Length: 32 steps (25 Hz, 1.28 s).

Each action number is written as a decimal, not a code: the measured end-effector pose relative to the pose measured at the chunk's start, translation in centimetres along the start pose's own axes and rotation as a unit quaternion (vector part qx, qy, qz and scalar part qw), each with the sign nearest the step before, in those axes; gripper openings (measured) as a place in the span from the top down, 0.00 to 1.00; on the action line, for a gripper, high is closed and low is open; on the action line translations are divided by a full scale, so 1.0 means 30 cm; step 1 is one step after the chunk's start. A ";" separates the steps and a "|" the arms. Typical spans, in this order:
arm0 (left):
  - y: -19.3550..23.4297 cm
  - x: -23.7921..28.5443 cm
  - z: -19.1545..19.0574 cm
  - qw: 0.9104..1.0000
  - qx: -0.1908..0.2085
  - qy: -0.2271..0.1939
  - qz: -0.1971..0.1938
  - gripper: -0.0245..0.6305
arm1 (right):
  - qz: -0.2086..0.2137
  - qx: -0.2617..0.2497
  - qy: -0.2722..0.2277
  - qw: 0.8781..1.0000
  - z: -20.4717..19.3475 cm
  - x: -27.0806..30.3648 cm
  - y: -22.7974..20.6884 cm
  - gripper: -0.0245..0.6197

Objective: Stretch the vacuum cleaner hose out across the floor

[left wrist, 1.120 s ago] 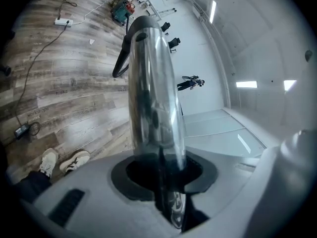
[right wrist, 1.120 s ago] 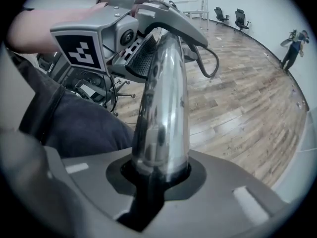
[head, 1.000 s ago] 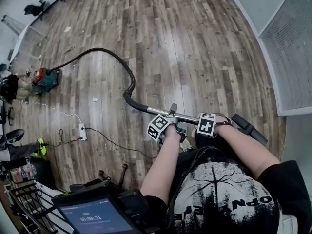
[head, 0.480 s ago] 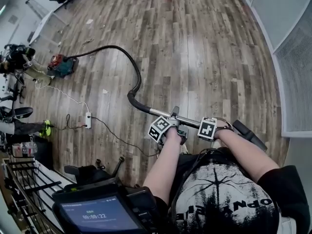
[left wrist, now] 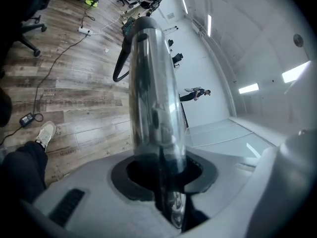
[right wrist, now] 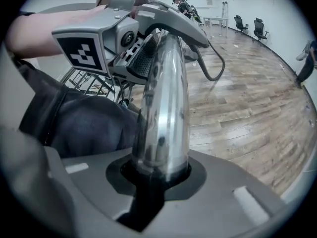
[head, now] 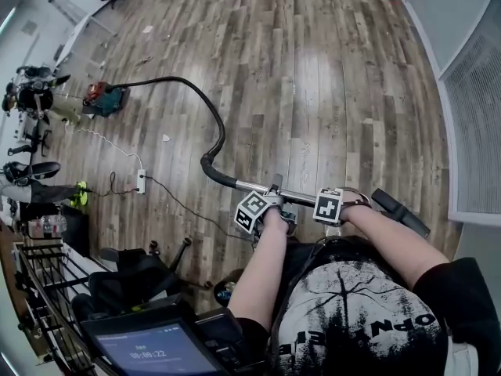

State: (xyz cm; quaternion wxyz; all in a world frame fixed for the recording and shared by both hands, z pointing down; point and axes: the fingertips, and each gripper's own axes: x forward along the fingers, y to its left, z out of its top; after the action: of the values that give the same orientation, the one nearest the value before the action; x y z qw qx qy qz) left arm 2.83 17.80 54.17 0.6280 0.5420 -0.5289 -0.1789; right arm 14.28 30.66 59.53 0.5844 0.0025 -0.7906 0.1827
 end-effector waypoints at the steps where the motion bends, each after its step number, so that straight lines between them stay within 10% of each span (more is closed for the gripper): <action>1: 0.005 -0.005 -0.025 1.000 0.000 0.001 0.004 0.79 | 0.007 0.004 0.007 1.000 -0.031 -0.002 0.017 0.84; 32: -0.022 0.088 -0.605 0.988 -0.005 0.147 -0.035 0.79 | -0.070 0.090 0.030 0.993 -0.527 -0.052 0.118 0.84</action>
State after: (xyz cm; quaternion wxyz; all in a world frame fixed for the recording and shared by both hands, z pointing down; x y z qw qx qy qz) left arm 19.64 24.38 57.51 0.6954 0.5772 -0.4106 -0.1213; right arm 28.59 38.26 61.03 0.6164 0.1054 -0.7510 0.2119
